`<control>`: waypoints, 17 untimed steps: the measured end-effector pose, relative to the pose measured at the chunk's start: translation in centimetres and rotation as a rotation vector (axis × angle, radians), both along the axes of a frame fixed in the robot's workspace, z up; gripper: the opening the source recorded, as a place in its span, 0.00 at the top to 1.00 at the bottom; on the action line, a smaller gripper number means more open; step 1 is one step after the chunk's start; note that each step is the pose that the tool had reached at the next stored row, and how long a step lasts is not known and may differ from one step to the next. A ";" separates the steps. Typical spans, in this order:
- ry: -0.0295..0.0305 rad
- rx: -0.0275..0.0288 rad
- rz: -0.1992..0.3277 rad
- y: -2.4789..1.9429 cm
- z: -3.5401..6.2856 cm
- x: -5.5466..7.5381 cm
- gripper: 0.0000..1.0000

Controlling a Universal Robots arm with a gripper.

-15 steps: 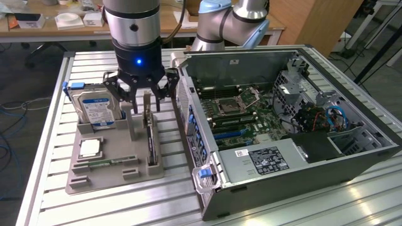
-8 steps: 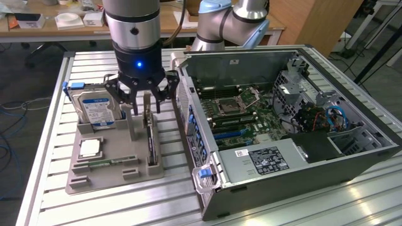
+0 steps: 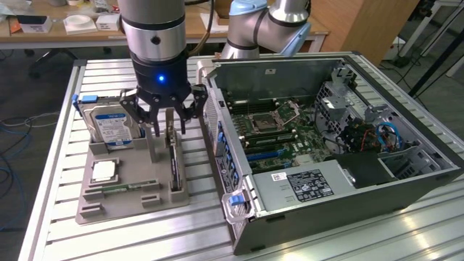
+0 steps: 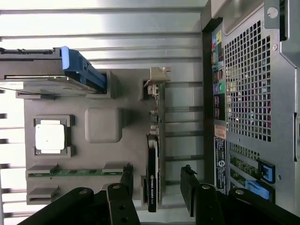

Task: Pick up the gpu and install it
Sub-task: 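Pick up the gpu and move the gpu toward the slot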

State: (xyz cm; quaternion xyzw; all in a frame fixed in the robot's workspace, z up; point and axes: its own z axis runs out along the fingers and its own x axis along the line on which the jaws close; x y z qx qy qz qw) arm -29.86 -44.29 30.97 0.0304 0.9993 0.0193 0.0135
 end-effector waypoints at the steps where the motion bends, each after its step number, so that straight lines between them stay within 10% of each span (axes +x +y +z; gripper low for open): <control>1: -0.0001 -0.0004 0.000 -0.07 -0.04 0.0 0.47; 17: -0.0001 -0.0071 0.000 -0.72 -0.68 0.0 0.47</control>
